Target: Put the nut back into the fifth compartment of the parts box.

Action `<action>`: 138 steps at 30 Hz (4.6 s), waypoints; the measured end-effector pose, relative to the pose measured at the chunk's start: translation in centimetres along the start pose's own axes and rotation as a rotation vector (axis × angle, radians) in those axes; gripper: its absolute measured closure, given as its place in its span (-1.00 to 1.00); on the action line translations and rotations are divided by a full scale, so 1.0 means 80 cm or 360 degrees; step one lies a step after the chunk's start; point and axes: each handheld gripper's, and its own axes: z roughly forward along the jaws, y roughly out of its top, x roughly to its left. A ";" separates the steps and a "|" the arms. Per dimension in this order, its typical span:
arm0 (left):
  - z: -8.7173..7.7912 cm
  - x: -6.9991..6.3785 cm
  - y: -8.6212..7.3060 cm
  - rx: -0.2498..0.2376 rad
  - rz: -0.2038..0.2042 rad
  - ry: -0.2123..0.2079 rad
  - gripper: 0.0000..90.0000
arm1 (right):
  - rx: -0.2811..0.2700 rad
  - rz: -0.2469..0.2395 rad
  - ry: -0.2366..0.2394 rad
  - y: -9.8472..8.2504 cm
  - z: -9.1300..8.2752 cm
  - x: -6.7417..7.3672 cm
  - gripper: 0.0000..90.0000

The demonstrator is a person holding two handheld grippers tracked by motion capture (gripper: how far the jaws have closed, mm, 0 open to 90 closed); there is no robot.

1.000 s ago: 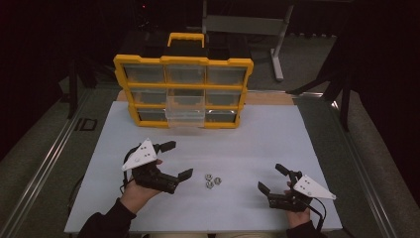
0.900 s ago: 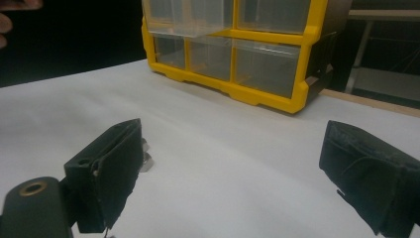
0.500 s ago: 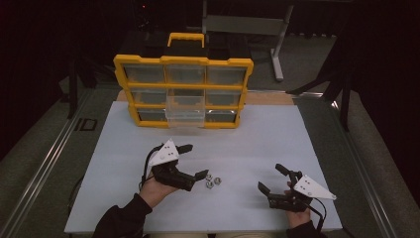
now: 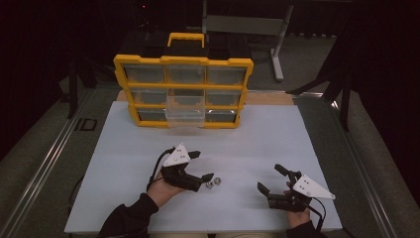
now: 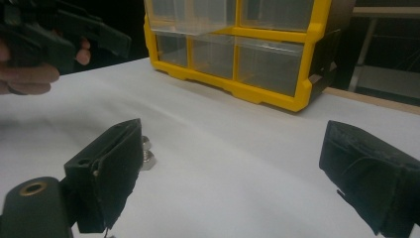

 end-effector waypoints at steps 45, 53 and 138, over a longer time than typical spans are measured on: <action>0.072 0.020 -0.040 0.0521 -0.0026 0.0024 0.52 | 0.0004 0.0002 0.0004 -0.001 0.000 -0.001 -0.72; 0.064 0.018 -0.034 0.0505 0.0023 0.0038 0.56 | 0.0000 0.0001 -0.0002 0.000 0.000 -0.001 -0.72; -0.035 0.146 0.164 0.0439 -0.0398 0.0709 0.56 | 0.0001 0.0014 0.0018 -0.002 0.001 -0.001 -0.77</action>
